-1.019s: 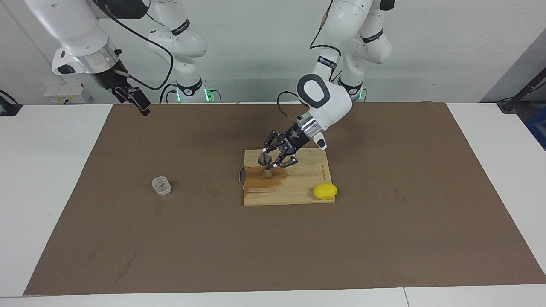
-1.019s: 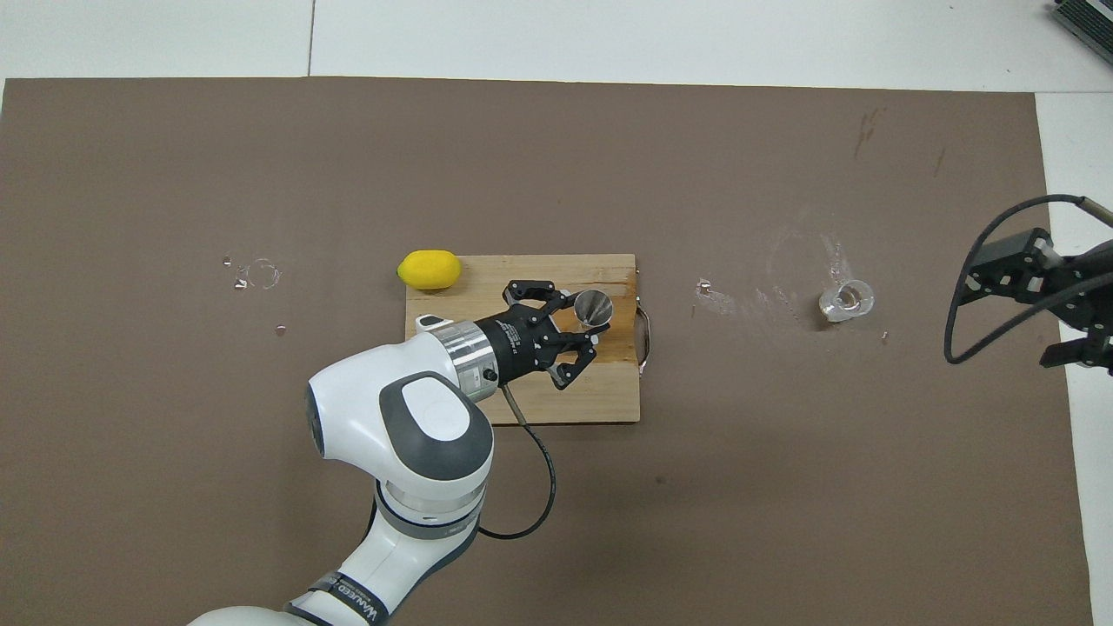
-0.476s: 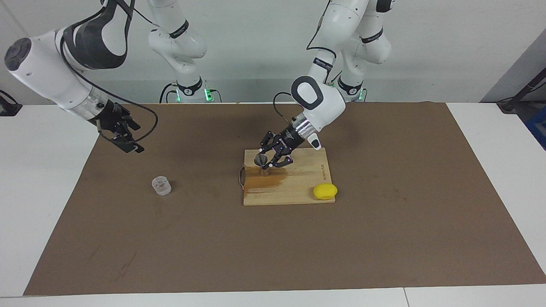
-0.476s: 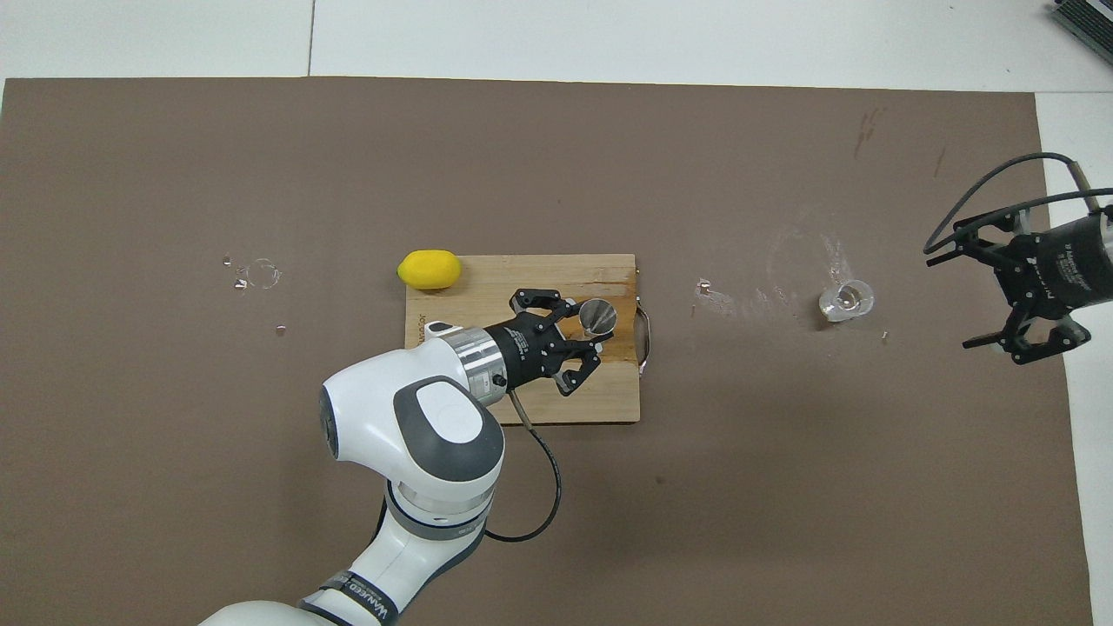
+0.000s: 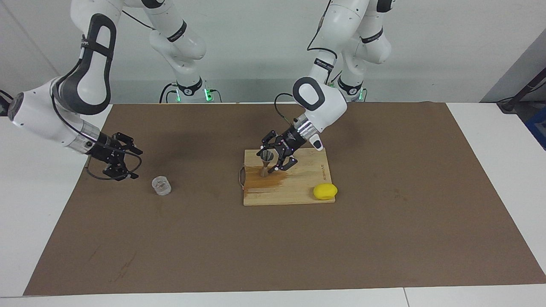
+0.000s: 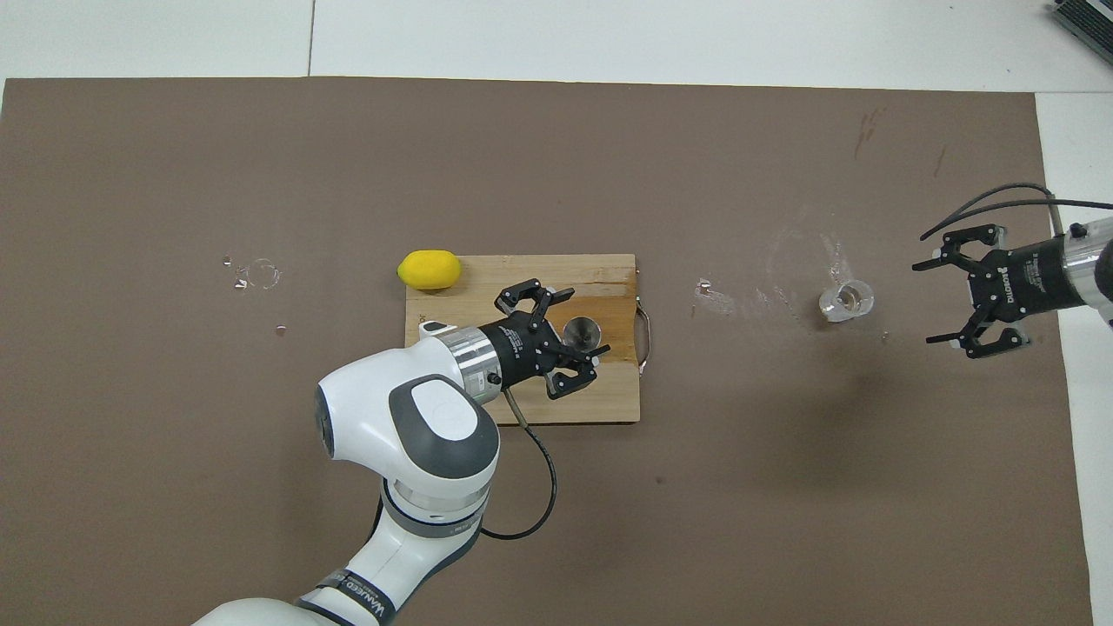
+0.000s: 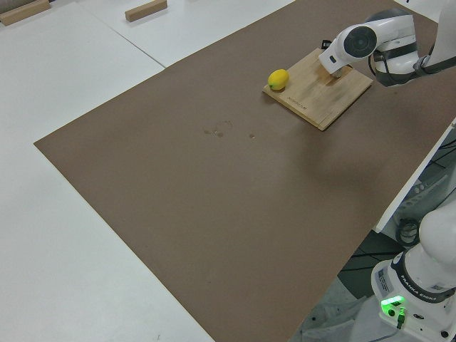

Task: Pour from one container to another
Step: 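Set the metal cup on the board while the right gripper reaches the glass, then withdraw the left gripper while the right gripper grasps the glass cup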

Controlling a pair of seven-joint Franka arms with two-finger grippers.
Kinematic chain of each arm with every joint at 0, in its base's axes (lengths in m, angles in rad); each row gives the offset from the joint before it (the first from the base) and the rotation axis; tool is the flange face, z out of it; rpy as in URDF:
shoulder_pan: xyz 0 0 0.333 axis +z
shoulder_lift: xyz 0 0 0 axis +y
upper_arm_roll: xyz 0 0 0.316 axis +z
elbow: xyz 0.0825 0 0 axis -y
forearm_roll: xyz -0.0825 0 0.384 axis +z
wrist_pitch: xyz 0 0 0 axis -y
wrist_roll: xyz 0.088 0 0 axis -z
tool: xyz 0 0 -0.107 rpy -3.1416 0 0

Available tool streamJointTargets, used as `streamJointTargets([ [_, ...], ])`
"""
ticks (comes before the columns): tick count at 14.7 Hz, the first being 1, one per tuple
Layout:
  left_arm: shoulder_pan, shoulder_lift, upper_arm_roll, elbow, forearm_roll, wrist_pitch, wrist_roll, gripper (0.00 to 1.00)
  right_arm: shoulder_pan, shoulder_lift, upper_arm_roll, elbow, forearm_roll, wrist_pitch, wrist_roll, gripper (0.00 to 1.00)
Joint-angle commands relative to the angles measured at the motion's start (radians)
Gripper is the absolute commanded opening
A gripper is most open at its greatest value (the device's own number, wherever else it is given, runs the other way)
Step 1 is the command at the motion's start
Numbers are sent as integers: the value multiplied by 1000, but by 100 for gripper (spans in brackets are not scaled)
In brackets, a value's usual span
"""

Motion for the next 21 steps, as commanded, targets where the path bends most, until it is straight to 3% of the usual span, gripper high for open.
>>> streamJointTargets([
  [1,-7,-21,6,-20,-12,9,10,100,-18,20,10,-13,29,35,-20,100],
  [8,-9,-190,6,-49,29,74,6,100,-8,158,12,39,70,113,-124,100],
  [9,-5,-199,7,-40,79,78,4,100,-10,161,12,39,73,112,-126,100],
  [21,436,-86,6,155,1404,54,5,100,15,160,15,-47,168,138,-227,100],
])
